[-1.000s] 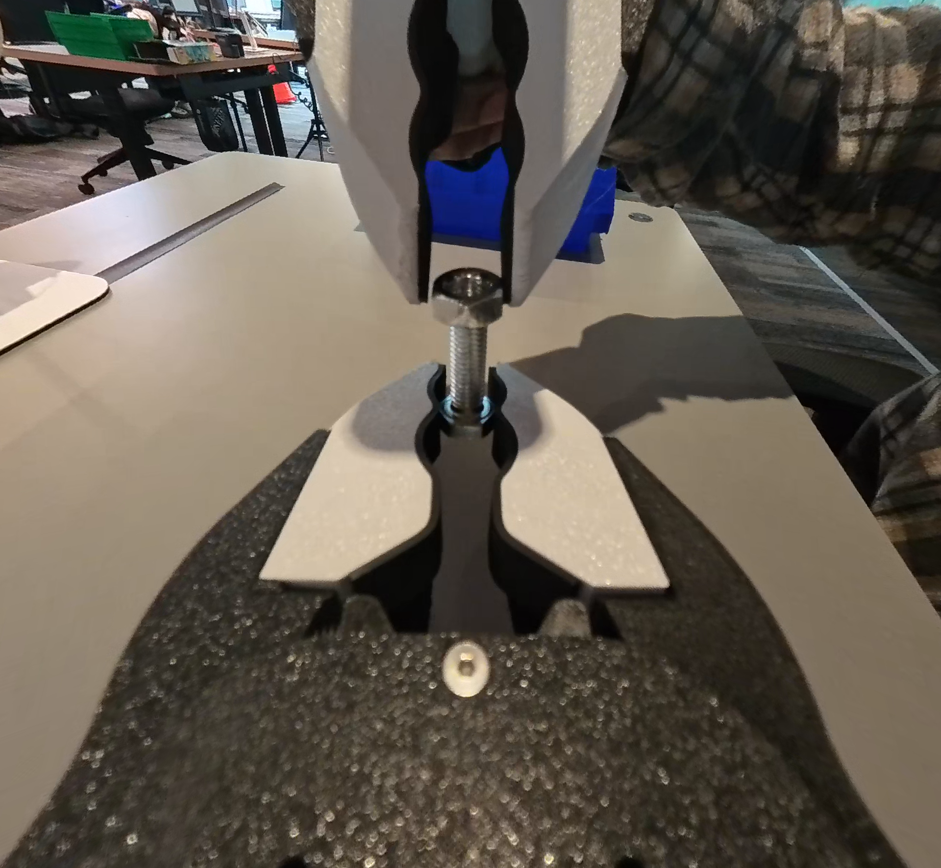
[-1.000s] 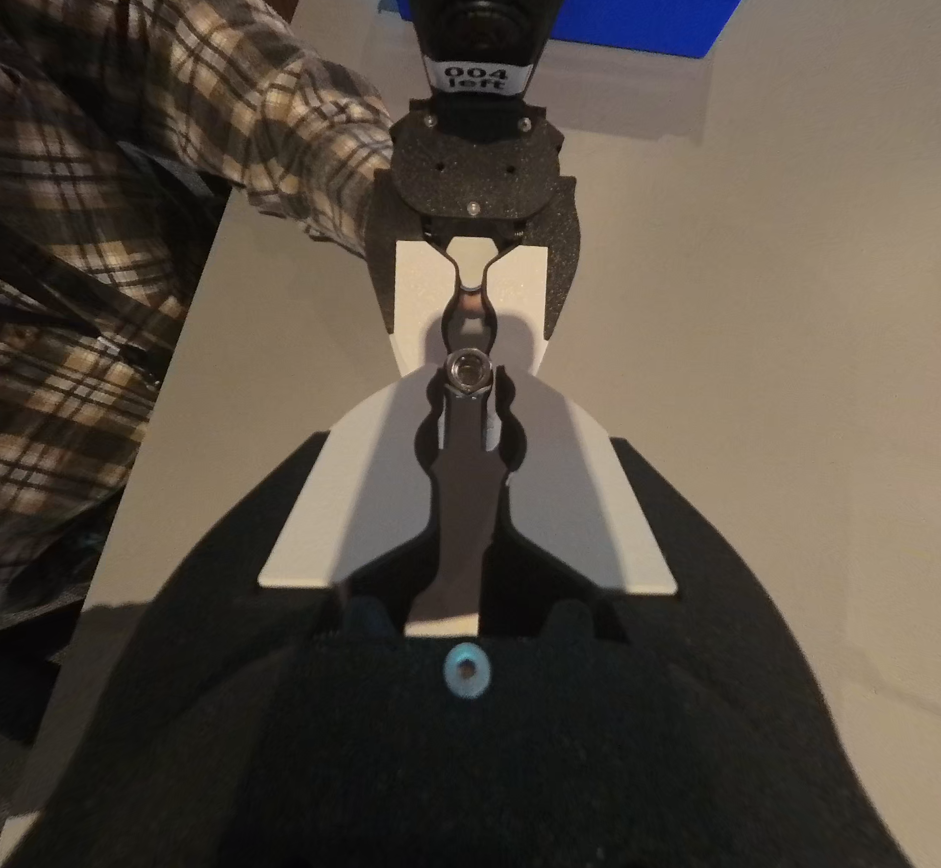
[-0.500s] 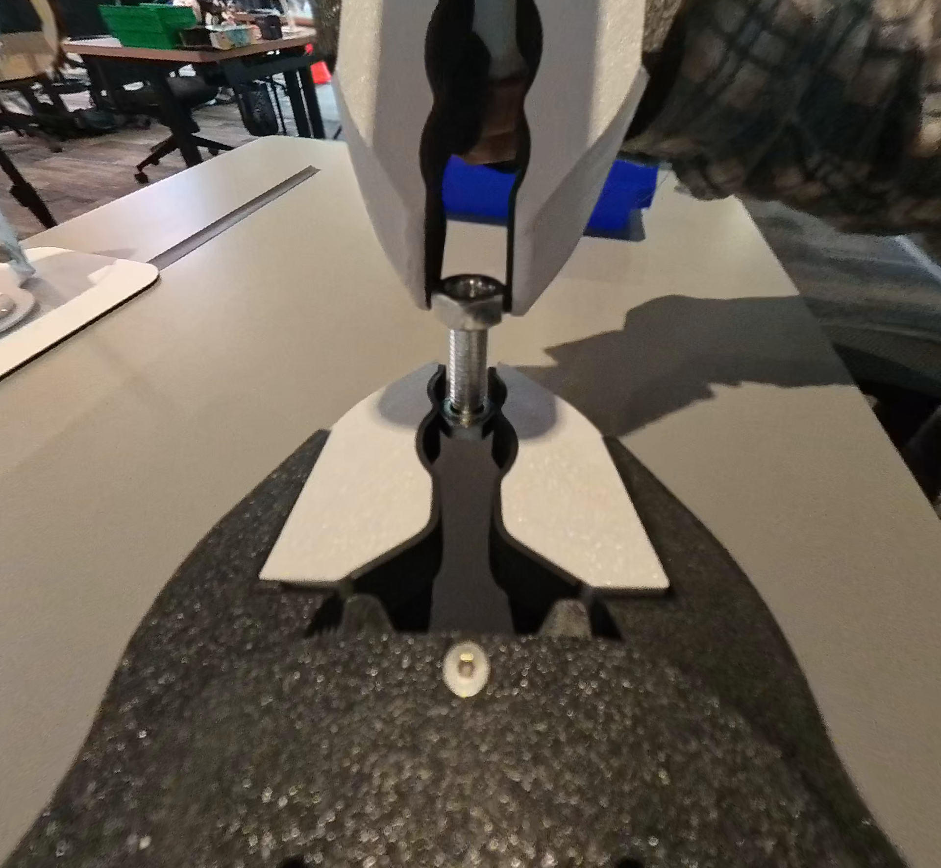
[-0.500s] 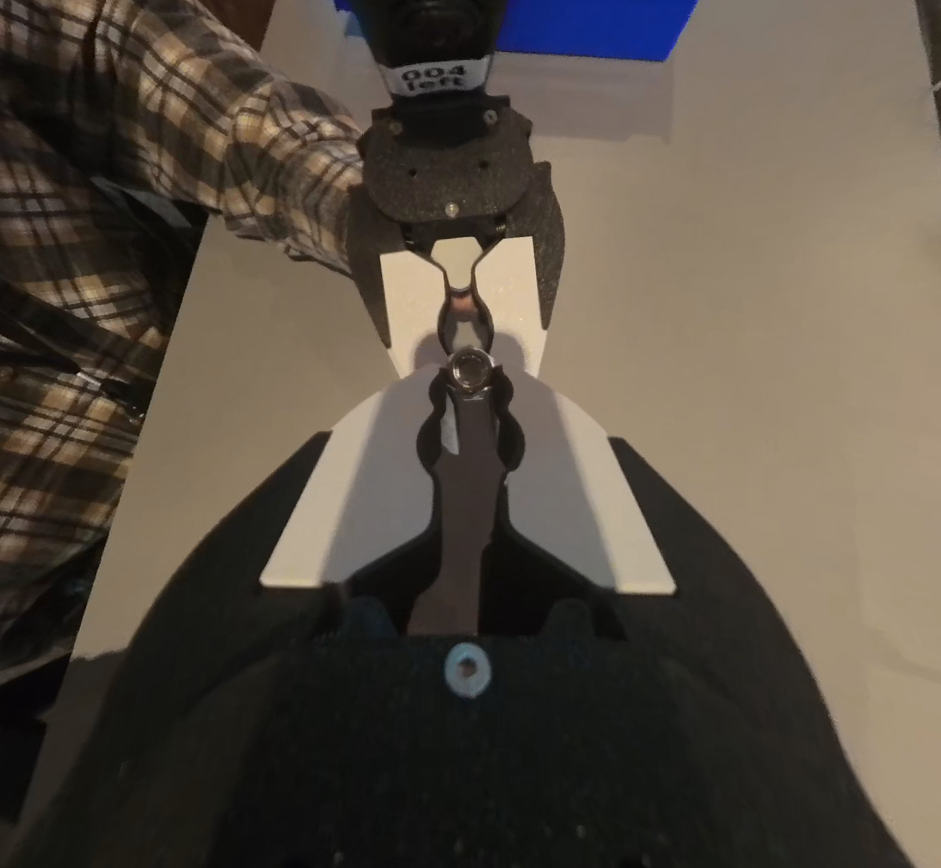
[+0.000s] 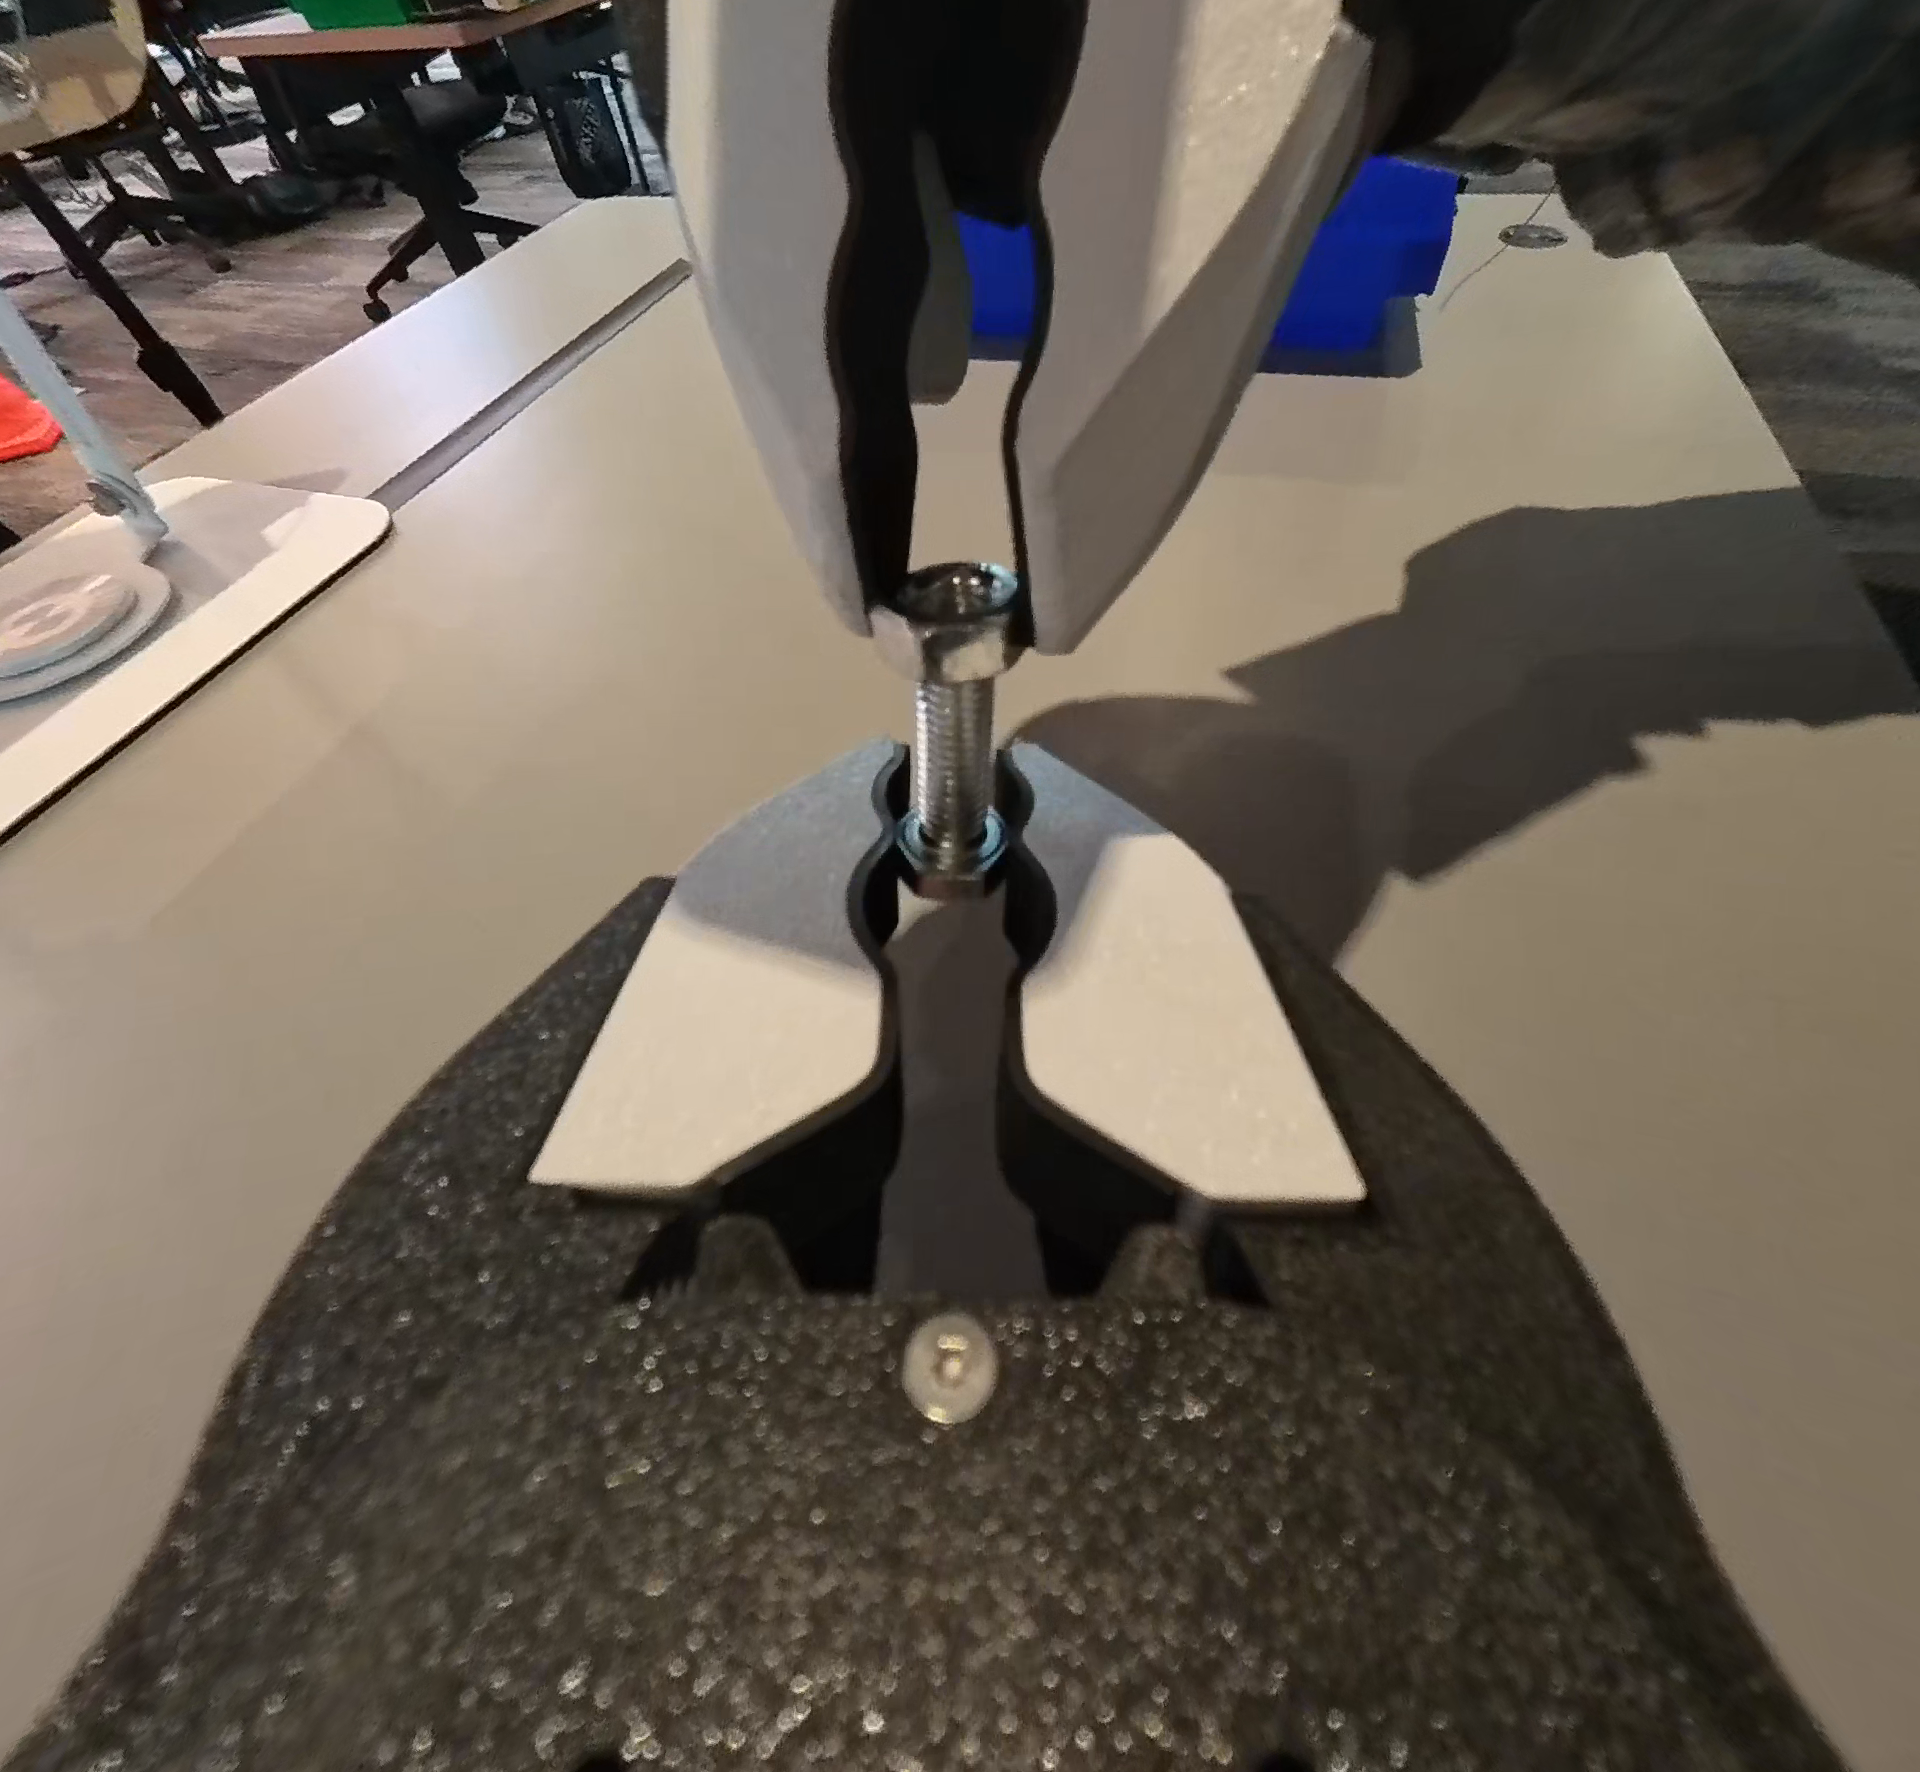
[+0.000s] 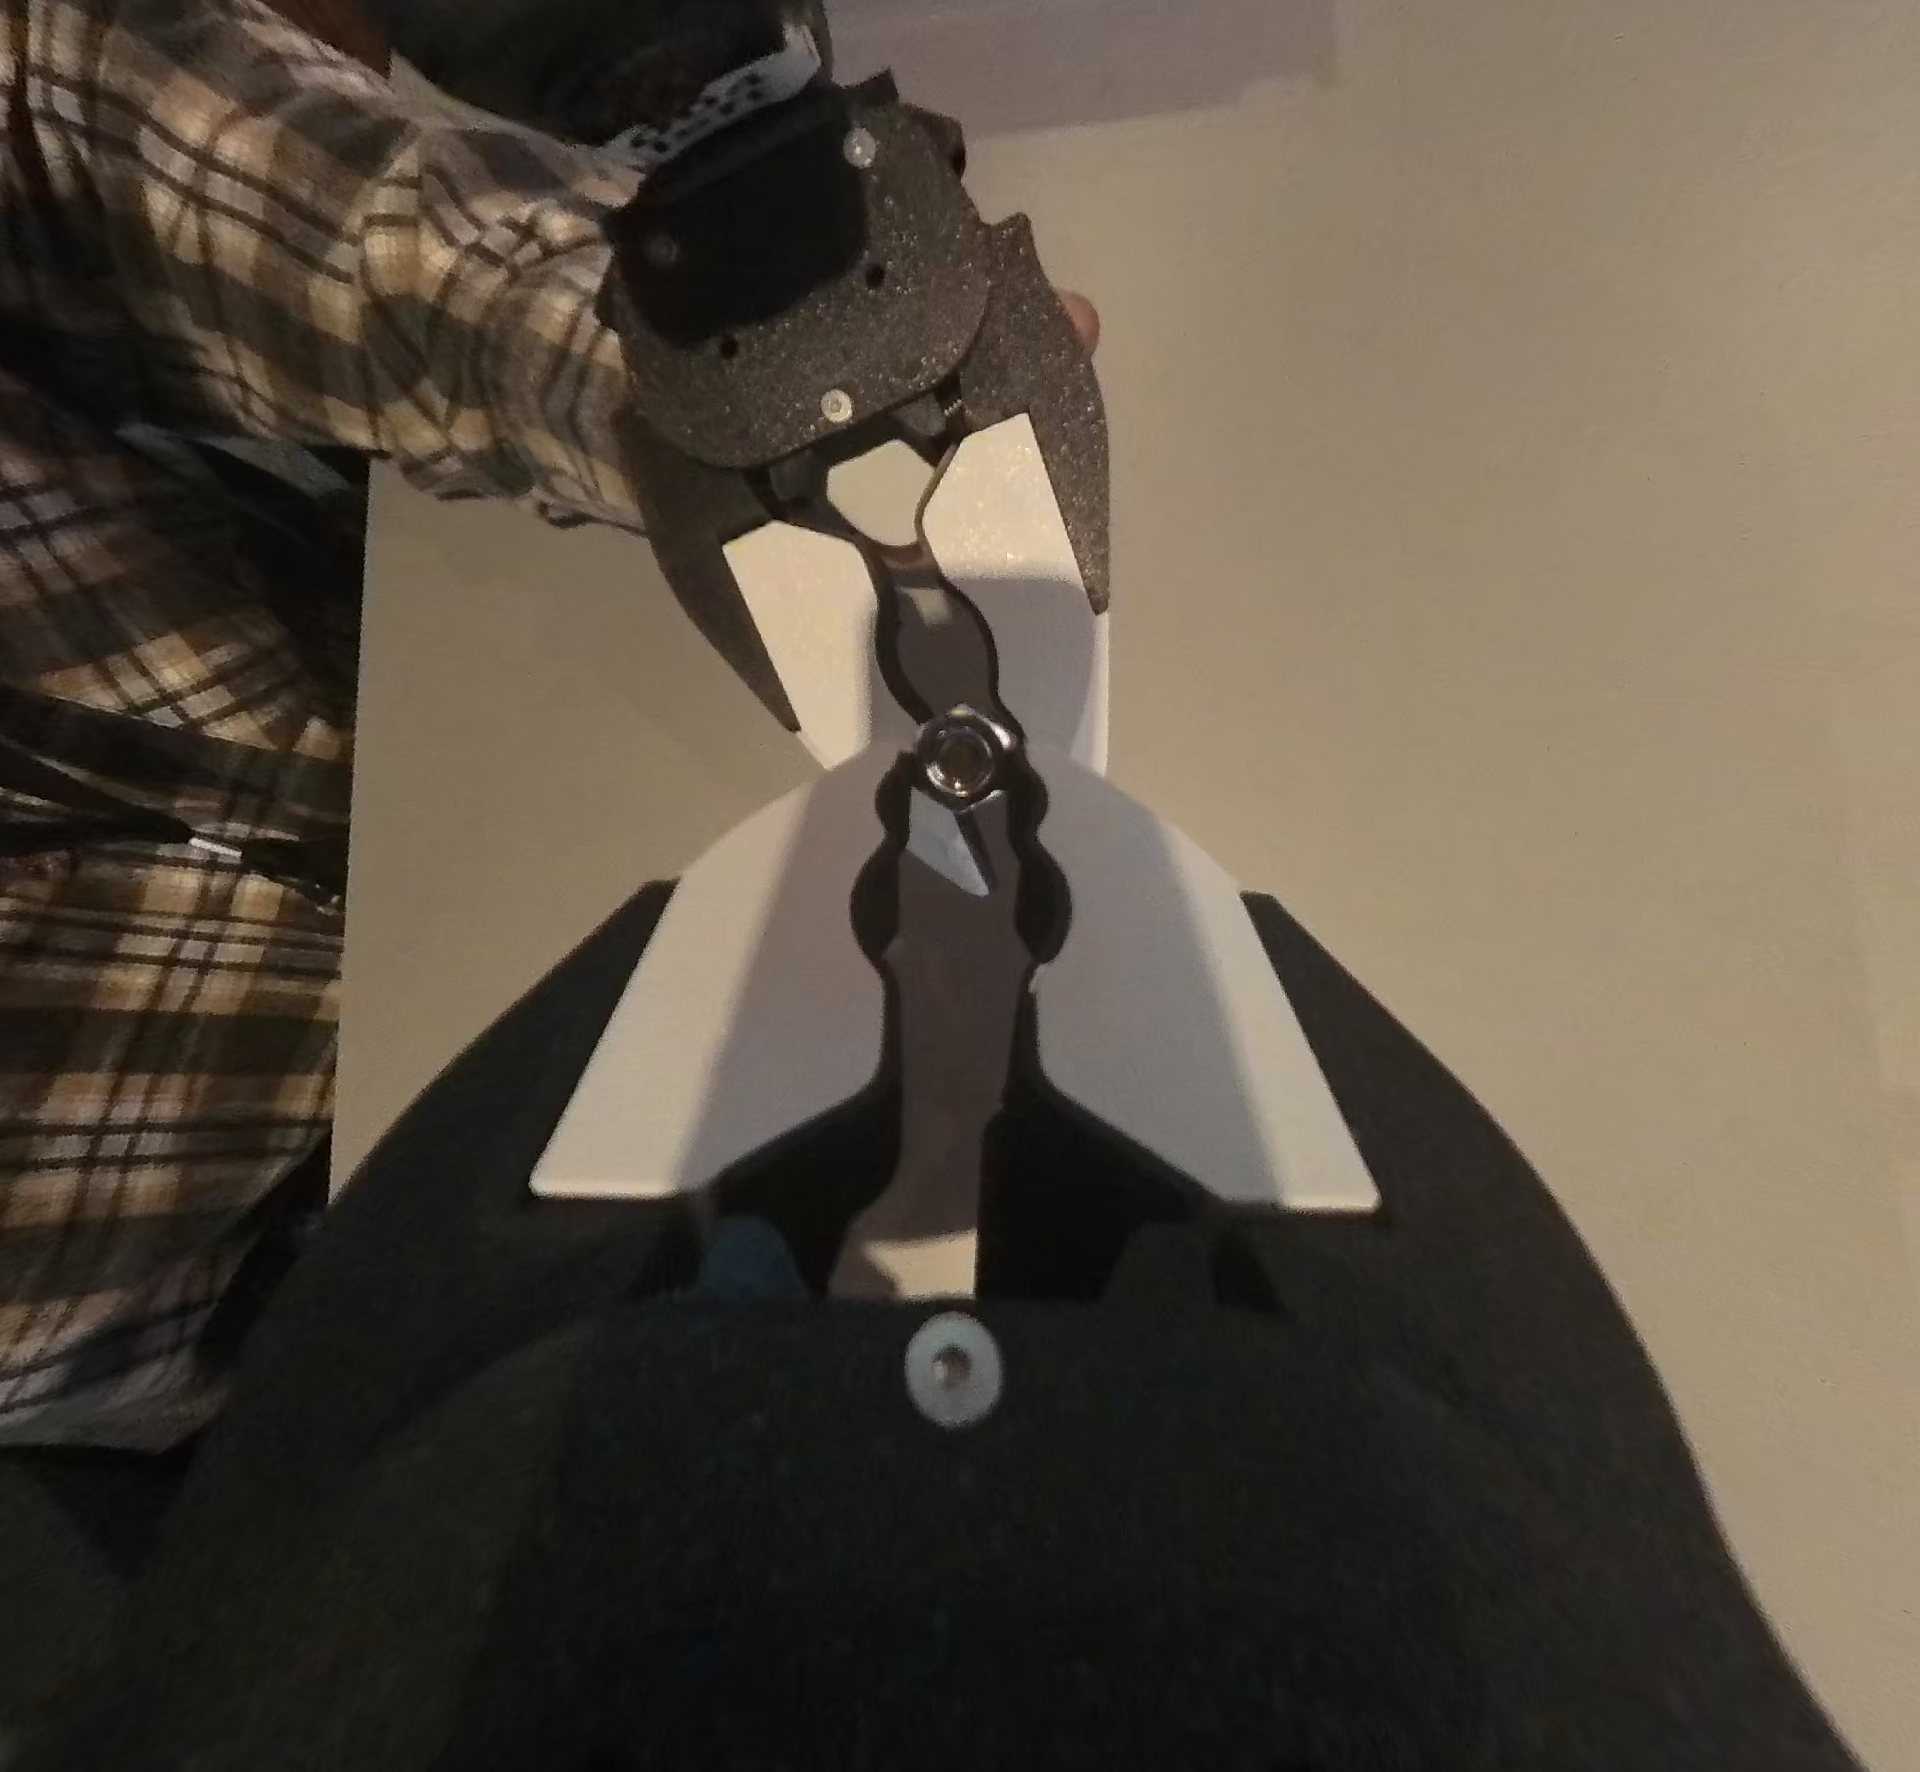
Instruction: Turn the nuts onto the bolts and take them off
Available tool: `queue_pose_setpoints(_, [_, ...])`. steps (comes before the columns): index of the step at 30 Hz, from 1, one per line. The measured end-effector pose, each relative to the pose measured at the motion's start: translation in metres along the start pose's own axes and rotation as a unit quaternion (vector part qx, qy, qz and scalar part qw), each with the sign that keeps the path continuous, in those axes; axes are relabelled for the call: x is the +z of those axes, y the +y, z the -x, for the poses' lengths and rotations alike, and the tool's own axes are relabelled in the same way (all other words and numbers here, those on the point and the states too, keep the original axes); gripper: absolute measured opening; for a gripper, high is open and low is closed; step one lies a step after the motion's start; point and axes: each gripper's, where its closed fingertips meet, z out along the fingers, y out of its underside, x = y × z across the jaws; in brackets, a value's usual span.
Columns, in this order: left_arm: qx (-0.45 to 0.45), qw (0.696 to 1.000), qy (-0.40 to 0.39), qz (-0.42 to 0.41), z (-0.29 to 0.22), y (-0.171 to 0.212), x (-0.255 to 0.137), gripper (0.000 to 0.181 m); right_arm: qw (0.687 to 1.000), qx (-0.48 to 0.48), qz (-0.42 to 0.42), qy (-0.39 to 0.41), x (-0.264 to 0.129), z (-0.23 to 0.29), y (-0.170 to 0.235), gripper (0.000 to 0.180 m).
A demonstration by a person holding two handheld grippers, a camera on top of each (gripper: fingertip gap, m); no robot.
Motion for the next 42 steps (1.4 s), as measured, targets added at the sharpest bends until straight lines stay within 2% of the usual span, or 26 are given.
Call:
queue_pose_setpoints(7, [0.0, 1.0, 0.012, 0.002, -0.004, 0.0, 0.002, 0.015, 1.0, -0.017, -0.009, -0.007, 0.003, 0.001, -0.003, 0.019])
queue_pose_setpoints(13, [-0.02, 0.999, 0.022, -0.016, -0.004, -0.003, 0.0, 0.015, 0.999, -0.038, -0.032, 0.002, 0.0, -0.001, -0.009, 0.032])
queue_pose_setpoints(16, [-0.047, 0.997, 0.04, -0.044, -0.004, -0.009, -0.003, 0.015, 0.993, -0.054, -0.101, 0.022, -0.014, -0.005, -0.022, 0.052])
queue_pose_setpoints(20, [-0.084, 0.989, 0.075, -0.098, -0.006, -0.021, -0.011, 0.015, 0.957, -0.069, -0.28, 0.018, -0.035, 0.009, -0.039, 0.084])
queue_pose_setpoints(23, [-0.105, 0.982, 0.095, -0.123, -0.006, -0.026, -0.015, 0.015, 0.937, -0.058, -0.345, 0.002, -0.034, 0.019, -0.038, 0.094])
queue_pose_setpoints(32, [-0.094, 0.983, 0.097, -0.121, -0.011, -0.029, -0.013, 0.015, 0.934, -0.054, -0.351, -0.034, -0.003, 0.034, -0.041, 0.099])
queue_pose_setpoints(42, [-0.106, 0.983, 0.091, -0.121, -0.007, -0.028, -0.015, 0.015, 0.937, -0.058, -0.343, -0.032, 0.0, 0.037, -0.04, 0.1])
